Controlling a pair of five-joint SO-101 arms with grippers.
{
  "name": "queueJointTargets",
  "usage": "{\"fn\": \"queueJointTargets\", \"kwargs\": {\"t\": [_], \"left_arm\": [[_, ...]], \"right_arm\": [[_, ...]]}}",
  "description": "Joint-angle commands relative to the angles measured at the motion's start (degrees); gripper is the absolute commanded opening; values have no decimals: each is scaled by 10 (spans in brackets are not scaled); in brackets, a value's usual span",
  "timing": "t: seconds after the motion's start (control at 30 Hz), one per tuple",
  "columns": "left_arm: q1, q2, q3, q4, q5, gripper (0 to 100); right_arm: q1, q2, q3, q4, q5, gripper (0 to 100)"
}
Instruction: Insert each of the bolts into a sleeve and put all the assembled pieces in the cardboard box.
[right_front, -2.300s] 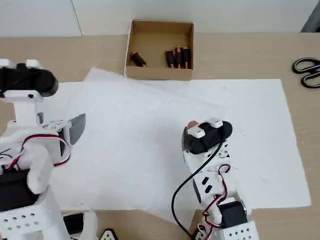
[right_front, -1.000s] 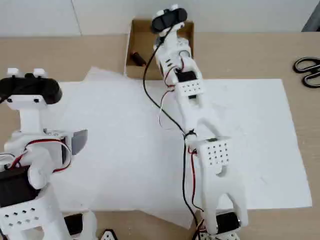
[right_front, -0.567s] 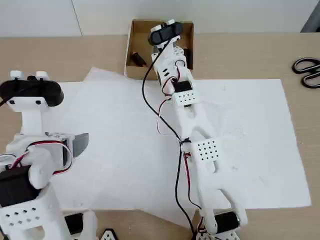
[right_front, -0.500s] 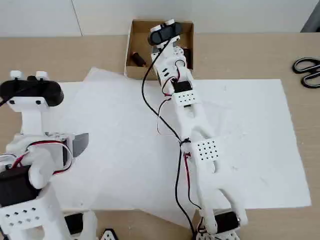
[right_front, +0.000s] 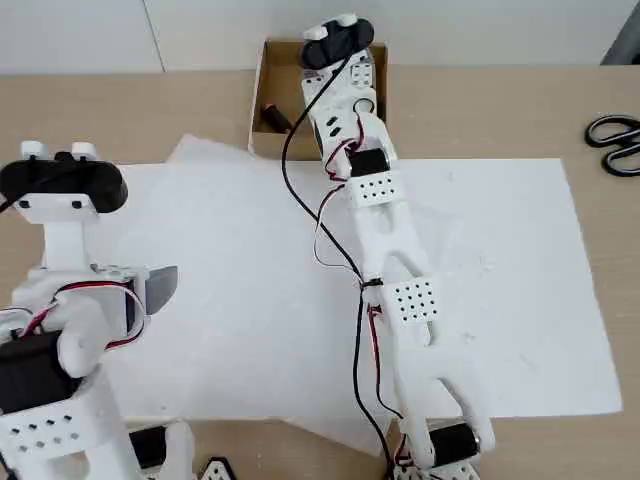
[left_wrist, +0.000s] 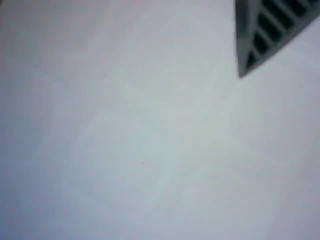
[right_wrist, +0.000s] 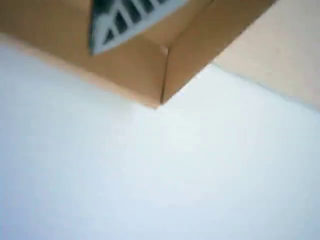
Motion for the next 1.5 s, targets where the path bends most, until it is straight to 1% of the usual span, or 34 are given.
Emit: {"fn": "queueJointTargets", "kwargs": {"t": [0.0,0.1,0.2,0.27,0.33,0.47,0.6,0.73,0.8,0.87,0.97,1.07,1.27,1.37,1.47], "left_arm": [[0,-7,-25,4,-3,313],[0,-7,-53,18,-3,313],[0,-7,-69,25,-3,313],[0,-7,-89,26,-3,313],[0,-7,-122,26,-3,313],[1,-7,-189,26,-3,313],[1,-7,-211,31,-2,313],[3,-8,-211,31,-2,313],[29,-10,-210,31,-2,313],[69,-29,-210,32,-1,313],[119,-66,-202,32,19,313],[122,-85,-153,32,44,313],[127,-160,-62,30,46,313],[127,-200,7,16,43,313],[123,-244,76,-26,43,313]], "right_arm": [[1,-15,-109,126,-7,257],[3,-52,-107,287,-9,257],[9,-143,-107,452,-10,257],[11,-211,-106,530,-25,257],[12,-275,-106,586,-53,257],[5,-384,-106,679,-62,257],[-16,-472,-106,777,-62,257],[-25,-547,-106,791,-62,257],[-28,-585,-100,796,-61,257],[-30,-625,-64,800,-58,256],[-29,-706,47,804,-58,256],[-15,-814,230,802,-58,256],[32,-1068,648,793,-61,256],[57,-1175,855,735,-62,256],[75,-1280,1053,603,-62,256]]}}
